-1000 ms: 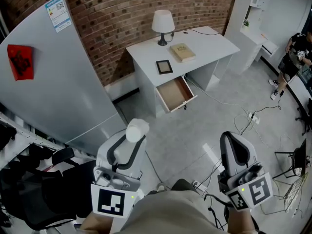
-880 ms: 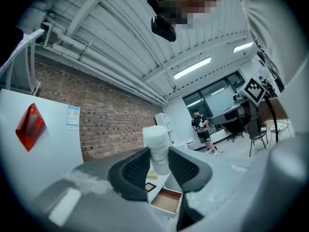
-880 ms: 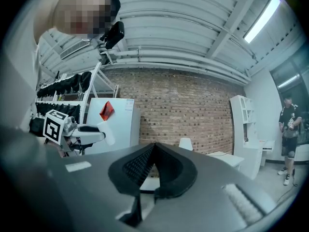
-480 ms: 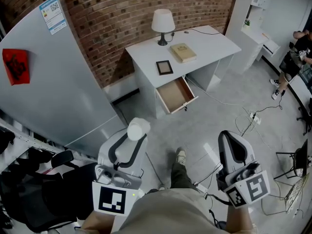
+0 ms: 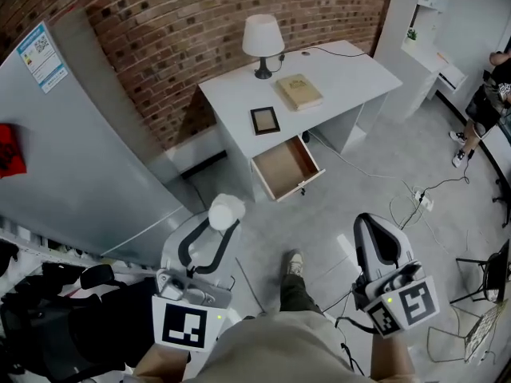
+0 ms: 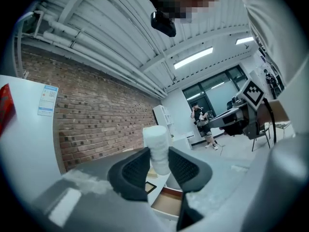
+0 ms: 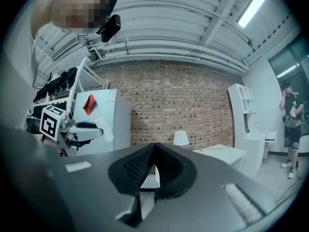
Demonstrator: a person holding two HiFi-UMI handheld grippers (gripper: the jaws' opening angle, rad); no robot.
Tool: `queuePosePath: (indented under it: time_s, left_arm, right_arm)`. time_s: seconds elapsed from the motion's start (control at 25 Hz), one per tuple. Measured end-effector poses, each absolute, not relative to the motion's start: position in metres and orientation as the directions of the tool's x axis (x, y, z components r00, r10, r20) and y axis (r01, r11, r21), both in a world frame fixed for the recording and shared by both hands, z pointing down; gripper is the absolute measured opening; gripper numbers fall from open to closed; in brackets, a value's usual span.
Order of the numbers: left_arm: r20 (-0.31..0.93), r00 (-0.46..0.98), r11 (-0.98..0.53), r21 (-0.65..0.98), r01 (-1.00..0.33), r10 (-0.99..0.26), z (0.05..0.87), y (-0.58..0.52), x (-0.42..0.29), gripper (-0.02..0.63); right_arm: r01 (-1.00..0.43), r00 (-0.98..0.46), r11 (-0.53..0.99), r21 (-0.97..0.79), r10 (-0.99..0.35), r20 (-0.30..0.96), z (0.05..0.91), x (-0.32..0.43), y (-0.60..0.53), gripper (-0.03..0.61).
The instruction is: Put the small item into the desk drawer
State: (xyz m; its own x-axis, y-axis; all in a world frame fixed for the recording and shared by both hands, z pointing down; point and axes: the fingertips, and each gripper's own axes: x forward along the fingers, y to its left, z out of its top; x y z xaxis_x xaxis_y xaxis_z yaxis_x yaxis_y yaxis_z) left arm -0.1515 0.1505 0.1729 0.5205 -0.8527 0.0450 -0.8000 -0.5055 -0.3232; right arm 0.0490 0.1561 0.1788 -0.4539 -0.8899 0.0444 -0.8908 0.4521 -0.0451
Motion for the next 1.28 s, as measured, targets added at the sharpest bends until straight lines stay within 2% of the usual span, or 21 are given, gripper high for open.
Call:
queuePosePath:
  time_s: [0.64, 1.28]
  left_arm:
    - [0.188, 0.438, -0.475, -0.282, -0.834, -0.879, 0.21, -0.063, -0.059, 0.129]
    - [0.24, 0.449, -0.503, -0.27, -0.821, -0.861, 0.24, -0.131, -0.033, 0.129]
  right_arm:
    - [-0.835, -0.548, 0.538, -0.112, -0.831, 0.095, 0.204, 0.126, -0.071, 0.003]
    - [-0.846, -0.532, 0.512, -0.147, -0.831, 0.166, 0.243, 0.148, -0.143, 0.003]
